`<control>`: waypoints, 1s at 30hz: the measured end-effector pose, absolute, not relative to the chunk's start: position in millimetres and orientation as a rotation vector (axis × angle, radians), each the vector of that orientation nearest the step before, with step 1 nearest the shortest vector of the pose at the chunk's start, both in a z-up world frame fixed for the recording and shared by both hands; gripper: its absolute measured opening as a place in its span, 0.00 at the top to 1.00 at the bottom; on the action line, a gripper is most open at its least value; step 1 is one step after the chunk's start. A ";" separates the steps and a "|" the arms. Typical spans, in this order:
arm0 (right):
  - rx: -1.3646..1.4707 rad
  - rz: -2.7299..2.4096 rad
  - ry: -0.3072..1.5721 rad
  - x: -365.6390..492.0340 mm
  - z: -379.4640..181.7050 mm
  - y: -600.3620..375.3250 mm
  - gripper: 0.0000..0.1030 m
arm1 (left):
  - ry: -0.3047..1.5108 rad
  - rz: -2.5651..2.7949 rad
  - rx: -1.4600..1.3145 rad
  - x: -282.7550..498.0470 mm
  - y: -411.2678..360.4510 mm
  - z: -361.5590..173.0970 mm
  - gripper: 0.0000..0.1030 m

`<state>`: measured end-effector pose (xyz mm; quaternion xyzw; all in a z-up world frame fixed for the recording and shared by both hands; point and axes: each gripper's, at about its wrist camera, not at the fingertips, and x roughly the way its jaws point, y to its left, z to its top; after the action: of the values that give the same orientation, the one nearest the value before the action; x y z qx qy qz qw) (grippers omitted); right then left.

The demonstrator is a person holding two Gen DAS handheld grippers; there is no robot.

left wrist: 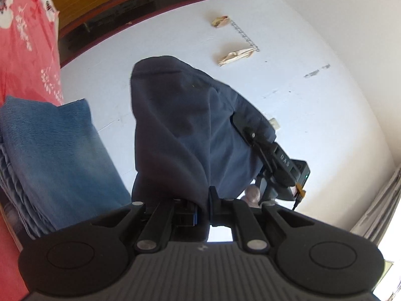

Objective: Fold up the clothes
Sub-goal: 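Lift the folded trousers with both grippers and carry them to the clothes stack, then lower the trousers onto the folded clothes stack and open both grippers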

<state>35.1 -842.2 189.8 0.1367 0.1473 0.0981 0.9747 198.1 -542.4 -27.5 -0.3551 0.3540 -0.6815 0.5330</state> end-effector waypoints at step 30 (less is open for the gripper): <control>0.448 -0.223 0.395 141.7 92.8 -909.2 0.22 | 1.010 -1.421 -0.865 277.9 -525.0 -86.3 0.71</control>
<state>141.7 -909.2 92.8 0.2203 0.1941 -0.1095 0.9496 277.9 -525.0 -86.3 -0.3674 0.4291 -0.6034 0.5629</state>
